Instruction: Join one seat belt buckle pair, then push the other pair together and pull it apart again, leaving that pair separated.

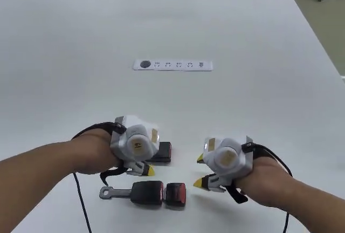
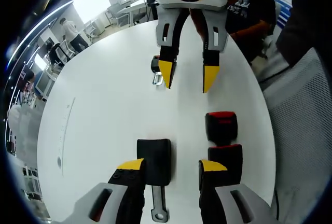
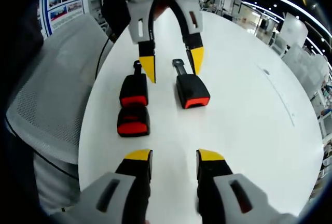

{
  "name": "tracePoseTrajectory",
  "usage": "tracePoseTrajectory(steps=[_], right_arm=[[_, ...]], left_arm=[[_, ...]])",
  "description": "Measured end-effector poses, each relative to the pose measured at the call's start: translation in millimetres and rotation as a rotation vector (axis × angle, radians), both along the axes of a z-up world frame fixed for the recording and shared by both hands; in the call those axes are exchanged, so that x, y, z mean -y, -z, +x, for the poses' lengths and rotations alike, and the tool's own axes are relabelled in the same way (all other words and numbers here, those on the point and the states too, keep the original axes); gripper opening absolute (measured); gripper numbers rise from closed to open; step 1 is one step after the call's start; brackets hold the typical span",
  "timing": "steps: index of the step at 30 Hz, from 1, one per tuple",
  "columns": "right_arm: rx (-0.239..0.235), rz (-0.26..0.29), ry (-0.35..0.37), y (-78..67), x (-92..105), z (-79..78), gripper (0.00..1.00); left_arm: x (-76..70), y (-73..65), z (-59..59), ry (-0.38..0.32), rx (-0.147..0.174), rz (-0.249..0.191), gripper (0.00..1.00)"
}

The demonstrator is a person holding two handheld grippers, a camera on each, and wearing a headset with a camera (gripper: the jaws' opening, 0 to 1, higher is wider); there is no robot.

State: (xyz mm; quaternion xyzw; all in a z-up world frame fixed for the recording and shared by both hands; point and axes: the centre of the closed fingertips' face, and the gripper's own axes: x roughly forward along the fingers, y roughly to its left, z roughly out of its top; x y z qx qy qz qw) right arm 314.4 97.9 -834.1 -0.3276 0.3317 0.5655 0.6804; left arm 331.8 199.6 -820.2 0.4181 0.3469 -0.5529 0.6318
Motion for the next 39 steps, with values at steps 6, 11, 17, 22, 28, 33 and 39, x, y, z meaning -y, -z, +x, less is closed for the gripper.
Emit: tracePoseTrajectory(steps=[6, 11, 17, 22, 28, 33, 39], right_arm=[[0.045, -0.064, 0.001, 3.0, 38.9, 30.0, 0.34], [0.021, -0.104, 0.016, 10.1, 67.1, 42.1, 0.34], [-0.001, -0.119, 0.03, 19.7, 83.3, 45.8, 0.34], [-0.007, -0.13, -0.001, 27.9, 88.6, 44.8, 0.34], [-0.033, -0.117, -0.055, 28.1, 87.3, 45.1, 0.33], [-0.047, -0.13, -0.087, 29.5, 87.1, 45.3, 0.33], [-0.052, -0.124, -0.067, 28.4, 86.2, 45.2, 0.33]], left_arm=[[-4.3, 10.5, 24.6, -0.001, 0.028, 0.041, 0.41], [-8.1, 19.0, 27.4, 0.006, -0.007, 0.061, 0.41], [-15.3, 30.5, 28.4, 0.027, -0.023, 0.077, 0.39], [-16.6, 36.5, 29.8, 0.025, -0.04, 0.073, 0.37], [-17.4, 40.8, 26.2, 0.018, -0.072, 0.067, 0.33], [-16.9, 41.5, 26.3, 0.046, -0.073, 0.067, 0.33], [-17.2, 41.3, 26.7, 0.038, -0.077, 0.056, 0.32]])
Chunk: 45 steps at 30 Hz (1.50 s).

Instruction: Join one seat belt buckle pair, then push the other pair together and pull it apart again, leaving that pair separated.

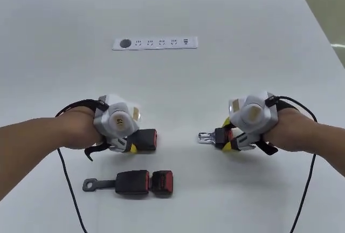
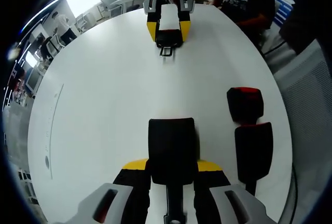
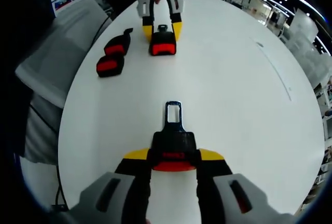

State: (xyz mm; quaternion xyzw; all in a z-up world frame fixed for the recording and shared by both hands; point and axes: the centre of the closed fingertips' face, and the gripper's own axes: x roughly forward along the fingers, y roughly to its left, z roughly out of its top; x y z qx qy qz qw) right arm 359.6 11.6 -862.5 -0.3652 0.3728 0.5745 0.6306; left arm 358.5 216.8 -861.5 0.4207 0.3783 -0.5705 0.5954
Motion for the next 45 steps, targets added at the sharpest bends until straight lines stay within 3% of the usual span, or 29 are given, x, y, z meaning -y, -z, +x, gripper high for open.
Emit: tracePoseTrajectory(steps=[2, 6, 23, 29, 43, 45], right_arm=[[0.021, -0.043, -0.015, -0.1, -0.3, -0.5, 0.33], [0.019, -0.045, -0.032, 0.0, -11.1, -4.5, 0.33], [0.017, 0.022, -0.032, -1.5, -83.2, -2.5, 0.33], [0.017, 0.014, -0.058, -0.5, -104.4, -3.2, 0.33], [0.022, 0.003, -0.067, -1.6, -113.4, -5.5, 0.33], [0.006, 0.029, -0.06, -3.7, -117.7, -7.4, 0.33]], left_arm=[[0.3, 0.2, 0.2, -0.001, -0.003, 0.005, 0.32], [0.9, 0.3, -0.2, -0.002, -0.005, 0.018, 0.32], [1.0, 1.0, -0.2, 0.002, -0.01, 0.02, 0.32], [1.1, 1.1, -0.9, 0.002, -0.011, 0.017, 0.32], [0.7, 1.1, -2.3, 0.004, -0.015, 0.025, 0.32], [0.7, 1.2, -2.1, 0.005, -0.012, 0.027, 0.32]])
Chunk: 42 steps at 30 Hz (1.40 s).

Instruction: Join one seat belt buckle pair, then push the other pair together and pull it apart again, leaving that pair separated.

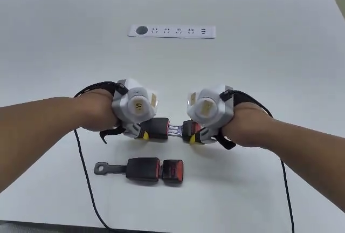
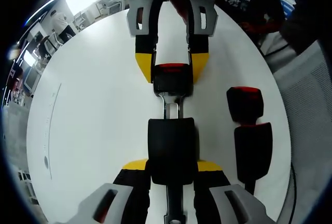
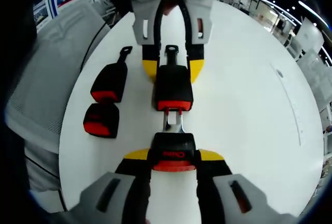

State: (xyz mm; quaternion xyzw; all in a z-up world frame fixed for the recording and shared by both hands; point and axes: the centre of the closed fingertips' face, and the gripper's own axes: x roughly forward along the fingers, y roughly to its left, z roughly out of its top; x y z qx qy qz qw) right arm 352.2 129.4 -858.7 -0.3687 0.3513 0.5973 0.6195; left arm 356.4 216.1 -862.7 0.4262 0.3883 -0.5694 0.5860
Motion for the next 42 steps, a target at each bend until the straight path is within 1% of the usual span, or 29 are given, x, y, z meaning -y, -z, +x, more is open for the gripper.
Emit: tracePoseTrajectory(steps=[2, 3, 7, 9, 12, 15, 17, 20, 23, 24, 25, 27, 28, 29, 32, 42], right_arm=[[0.021, -0.009, -0.022, 0.9, -1.8, -1.1, 0.33], [0.022, -0.007, -0.021, 1.1, -2.3, -1.5, 0.33], [0.019, 0.02, -0.018, 0.9, -8.4, -0.3, 0.33], [0.017, 0.021, -0.015, 1.8, -8.6, -0.1, 0.32], [0.017, 0.036, -0.013, 2.2, -8.3, 0.1, 0.32], [0.022, 0.038, -0.019, 2.2, -9.5, 0.6, 0.31], [0.011, 0.038, -0.018, 2.3, -10.6, 0.9, 0.31], [0.002, 0.031, -0.03, 2.1, -12.1, 1.4, 0.31], [0.007, 0.025, -0.037, 1.7, -14.5, 1.5, 0.31], [0.009, 0.028, -0.039, 1.4, -15.8, 1.6, 0.3], [0.004, 0.042, -0.034, 0.5, -19.9, 1.2, 0.3], [0.012, 0.026, -0.037, 2.0, -24.4, 2.2, 0.3], [0.006, 0.038, -0.03, 0.9, -27.6, 2.5, 0.3], [0.001, 0.038, -0.023, 1.0, -28.3, 2.7, 0.3], [0.002, 0.051, -0.021, 0.9, -27.2, 2.4, 0.3], [0.008, 0.082, -0.02, 2.1, -26.4, 1.4, 0.32]], left_arm=[[0.0, 0.3, -0.5, 0.008, 0.005, -0.001, 0.32], [0.1, 0.2, -0.6, 0.01, 0.005, -0.001, 0.32], [0.7, 0.2, -0.3, 0.021, 0.001, -0.003, 0.32], [0.9, 0.3, -0.2, 0.023, 0.001, -0.003, 0.32], [1.1, 0.5, 0.0, 0.024, 0.001, -0.001, 0.32], [1.7, 1.1, -0.1, 0.036, -0.001, 0.007, 0.32], [2.1, 1.5, 0.0, 0.037, -0.008, 0.012, 0.32], [2.0, 1.8, -0.2, 0.042, -0.008, 0.018, 0.32], [2.1, 1.6, -0.3, 0.043, -0.008, 0.018, 0.31], [2.2, 1.6, -0.4, 0.042, -0.009, 0.019, 0.31], [2.4, 1.6, -0.3, 0.043, -0.009, 0.019, 0.31], [2.3, 1.7, -0.3, 0.043, -0.011, 0.025, 0.31], [2.0, 1.6, -0.2, 0.041, -0.012, 0.025, 0.31], [1.6, 1.6, -0.1, 0.035, -0.014, 0.022, 0.31], [0.5, 1.3, -0.2, 0.026, -0.019, 0.005, 0.31], [1.0, 1.7, 0.1, 0.021, -0.022, 0.018, 0.32]])
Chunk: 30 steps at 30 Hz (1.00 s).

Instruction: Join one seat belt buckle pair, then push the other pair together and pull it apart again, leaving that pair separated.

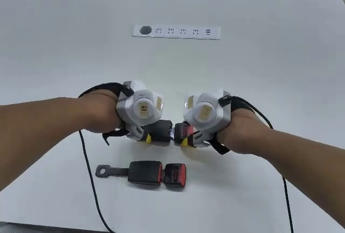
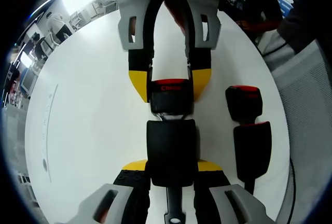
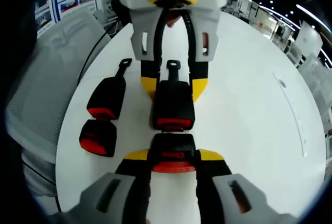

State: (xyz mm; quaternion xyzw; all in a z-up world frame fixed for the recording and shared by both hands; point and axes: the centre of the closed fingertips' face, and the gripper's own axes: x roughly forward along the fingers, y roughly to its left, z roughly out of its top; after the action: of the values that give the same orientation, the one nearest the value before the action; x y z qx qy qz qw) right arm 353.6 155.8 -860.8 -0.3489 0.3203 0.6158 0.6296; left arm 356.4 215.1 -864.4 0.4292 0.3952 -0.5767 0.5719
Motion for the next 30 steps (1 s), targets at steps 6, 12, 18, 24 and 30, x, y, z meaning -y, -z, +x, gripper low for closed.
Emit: tracePoseTrajectory(steps=[6, 12, 18, 24, 30], right_arm=[[0.005, 0.002, -0.002, -0.6, 1.3, -0.3, 0.32], [0.002, -0.008, 0.002, 0.5, 13.0, 0.2, 0.33], [0.005, 0.023, 0.011, -1.9, 15.8, -1.5, 0.34], [0.003, 0.041, 0.023, -1.5, 33.0, -3.0, 0.34], [0.013, 0.024, 0.034, -0.6, 61.5, -4.2, 0.34]], left_arm=[[-0.5, -0.2, -0.3, -0.001, -0.002, -0.007, 0.32], [-0.7, -0.8, -0.5, -0.005, -0.001, -0.004, 0.32], [-1.5, -1.2, -0.7, -0.013, -0.004, -0.019, 0.32], [-0.9, -1.2, -1.1, -0.006, 0.002, -0.005, 0.32], [-0.8, -0.2, -0.4, -0.002, -0.004, 0.007, 0.33]])
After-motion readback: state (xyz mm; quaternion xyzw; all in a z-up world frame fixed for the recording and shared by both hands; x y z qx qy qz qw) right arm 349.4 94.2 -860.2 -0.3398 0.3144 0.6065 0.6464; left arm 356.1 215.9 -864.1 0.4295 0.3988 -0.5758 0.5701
